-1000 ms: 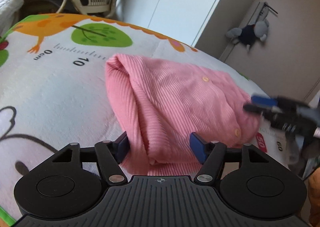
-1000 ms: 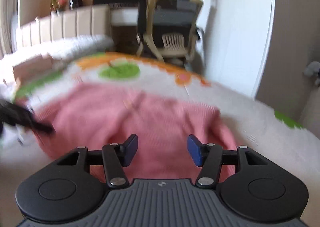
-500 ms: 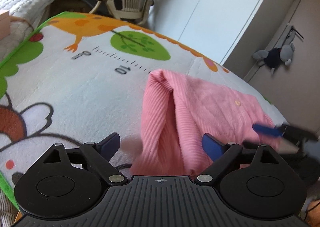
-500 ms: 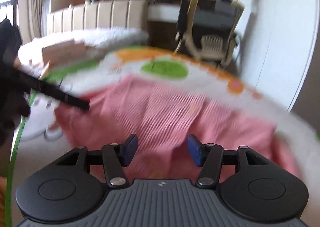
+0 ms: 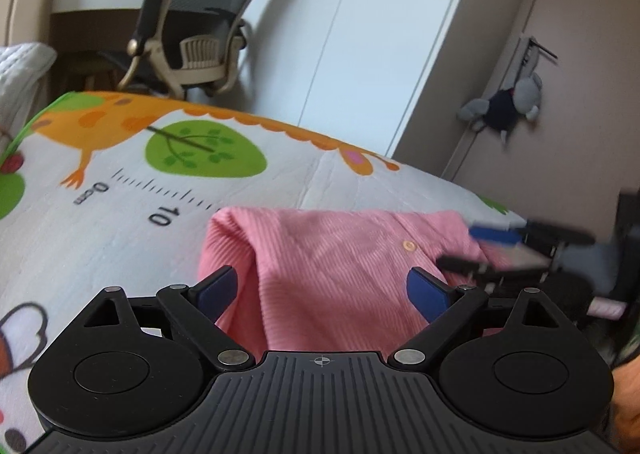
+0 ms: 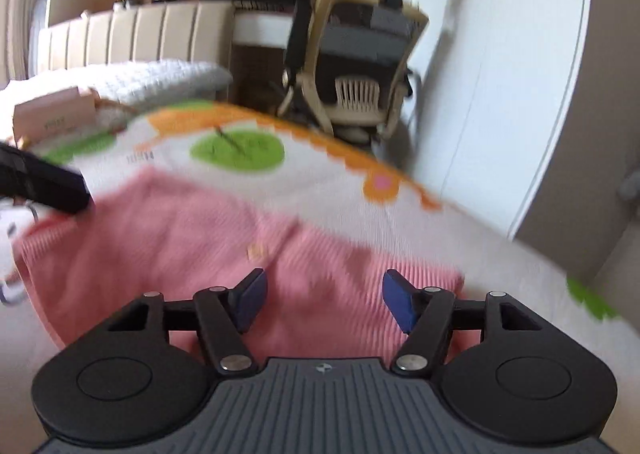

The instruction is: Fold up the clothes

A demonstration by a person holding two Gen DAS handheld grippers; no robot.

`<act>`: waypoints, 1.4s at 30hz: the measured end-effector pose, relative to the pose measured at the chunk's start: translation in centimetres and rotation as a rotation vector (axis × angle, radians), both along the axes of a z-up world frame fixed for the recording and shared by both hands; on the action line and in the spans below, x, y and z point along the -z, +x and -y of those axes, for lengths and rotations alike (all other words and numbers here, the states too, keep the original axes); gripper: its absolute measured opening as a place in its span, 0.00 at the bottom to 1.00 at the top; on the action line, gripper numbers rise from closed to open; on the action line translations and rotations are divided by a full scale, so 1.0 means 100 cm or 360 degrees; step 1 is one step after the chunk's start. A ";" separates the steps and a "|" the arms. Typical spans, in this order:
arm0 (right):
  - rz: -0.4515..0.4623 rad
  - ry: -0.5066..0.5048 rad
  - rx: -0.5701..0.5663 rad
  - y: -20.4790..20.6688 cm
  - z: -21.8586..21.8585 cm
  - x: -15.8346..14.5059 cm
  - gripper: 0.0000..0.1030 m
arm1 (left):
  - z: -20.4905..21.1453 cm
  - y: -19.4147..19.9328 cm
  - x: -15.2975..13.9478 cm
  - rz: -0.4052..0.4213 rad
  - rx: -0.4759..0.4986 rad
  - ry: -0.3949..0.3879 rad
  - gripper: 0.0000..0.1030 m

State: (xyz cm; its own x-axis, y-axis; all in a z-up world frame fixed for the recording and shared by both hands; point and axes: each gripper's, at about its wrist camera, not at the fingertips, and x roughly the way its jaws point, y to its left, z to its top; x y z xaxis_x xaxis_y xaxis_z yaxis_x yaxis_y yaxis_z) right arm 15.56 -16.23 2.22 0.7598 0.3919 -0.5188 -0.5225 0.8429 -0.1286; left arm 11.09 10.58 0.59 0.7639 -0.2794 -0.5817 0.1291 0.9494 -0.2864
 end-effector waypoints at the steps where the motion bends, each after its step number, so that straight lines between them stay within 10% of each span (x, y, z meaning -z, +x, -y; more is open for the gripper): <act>1: -0.0015 -0.0018 -0.0017 0.003 -0.005 0.003 0.62 | 0.002 0.002 0.000 0.0003 0.0006 0.0007 0.93; 14: 0.0033 -0.0080 -0.0122 -0.023 -0.020 0.011 0.67 | -0.036 -0.003 0.028 -0.0115 -0.0124 -0.0042 0.92; 17: 0.0004 0.0012 -0.0263 -0.039 -0.027 0.002 0.73 | -0.035 0.001 0.032 -0.0127 -0.0101 -0.0114 0.63; 19: 0.0007 0.0017 -0.0382 -0.054 -0.039 -0.001 0.79 | -0.035 0.004 0.029 -0.0173 -0.0062 -0.0245 0.24; 20: 0.0011 0.0014 -0.0442 -0.061 -0.046 -0.002 0.81 | -0.034 0.005 0.025 -0.0181 -0.0053 -0.0309 0.22; 25: 0.0122 -0.0154 -0.0656 -0.094 -0.094 0.011 0.82 | -0.034 0.004 0.004 -0.0183 -0.0062 -0.0518 0.22; 31: 0.0295 -0.0312 -0.0508 -0.089 -0.139 0.036 0.79 | -0.031 0.005 -0.002 -0.0219 -0.0056 -0.0587 0.33; 33: 0.0271 -0.0267 -0.0452 -0.079 -0.135 0.033 0.44 | -0.036 0.001 -0.011 -0.0152 -0.0079 -0.0597 0.48; 35: 0.0139 -0.0109 -0.0415 -0.068 -0.121 0.024 0.30 | -0.045 -0.003 -0.020 -0.0070 -0.0129 -0.0609 0.67; 37: 0.0092 -0.0018 -0.0376 -0.063 -0.110 0.017 0.24 | -0.059 -0.004 -0.027 0.0021 -0.0216 -0.0619 0.88; 42: 0.0105 0.0031 -0.0365 -0.065 -0.101 0.009 0.22 | -0.073 0.007 -0.009 -0.0107 -0.0273 -0.0705 0.90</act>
